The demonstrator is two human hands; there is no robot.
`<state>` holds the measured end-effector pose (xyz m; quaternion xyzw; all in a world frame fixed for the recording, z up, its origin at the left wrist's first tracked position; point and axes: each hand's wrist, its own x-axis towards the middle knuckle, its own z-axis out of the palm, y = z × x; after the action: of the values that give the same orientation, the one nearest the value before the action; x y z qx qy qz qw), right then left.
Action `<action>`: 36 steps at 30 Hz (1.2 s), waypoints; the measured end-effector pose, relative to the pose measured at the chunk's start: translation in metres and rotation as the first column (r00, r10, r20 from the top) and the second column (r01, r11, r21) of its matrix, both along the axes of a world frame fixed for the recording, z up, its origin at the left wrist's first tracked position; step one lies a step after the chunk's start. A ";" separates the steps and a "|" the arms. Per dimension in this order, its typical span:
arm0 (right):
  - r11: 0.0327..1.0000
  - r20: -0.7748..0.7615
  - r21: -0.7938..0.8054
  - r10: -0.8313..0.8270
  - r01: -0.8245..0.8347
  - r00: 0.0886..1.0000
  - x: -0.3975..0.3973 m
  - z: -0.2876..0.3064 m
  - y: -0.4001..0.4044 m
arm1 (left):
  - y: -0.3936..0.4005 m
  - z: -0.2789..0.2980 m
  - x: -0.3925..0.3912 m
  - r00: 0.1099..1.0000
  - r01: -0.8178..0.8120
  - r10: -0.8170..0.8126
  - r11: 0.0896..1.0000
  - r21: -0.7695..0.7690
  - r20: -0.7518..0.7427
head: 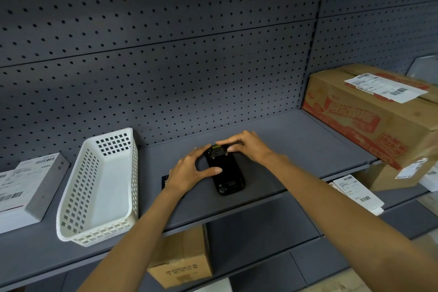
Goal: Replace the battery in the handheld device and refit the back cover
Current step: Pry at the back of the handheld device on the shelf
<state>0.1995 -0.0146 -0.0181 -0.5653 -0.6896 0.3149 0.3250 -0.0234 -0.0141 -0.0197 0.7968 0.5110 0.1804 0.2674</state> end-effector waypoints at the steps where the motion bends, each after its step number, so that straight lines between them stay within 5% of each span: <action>1: 1.000 -0.003 0.008 -0.003 0.003 1.000 0.000 -0.001 0.000 | 0.000 0.001 0.000 1.000 0.005 -0.005 1.000 0.003 0.003; 36: 1.000 0.004 -0.021 -0.009 0.009 1.000 -0.004 -0.002 -0.002 | 0.004 -0.006 -0.001 1.000 0.017 -0.017 1.000 0.023 0.004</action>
<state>0.1956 -0.0167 -0.0201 -0.5725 -0.6842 0.3198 0.3191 -0.0244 -0.0102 -0.0256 0.8036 0.5017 0.1858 0.2609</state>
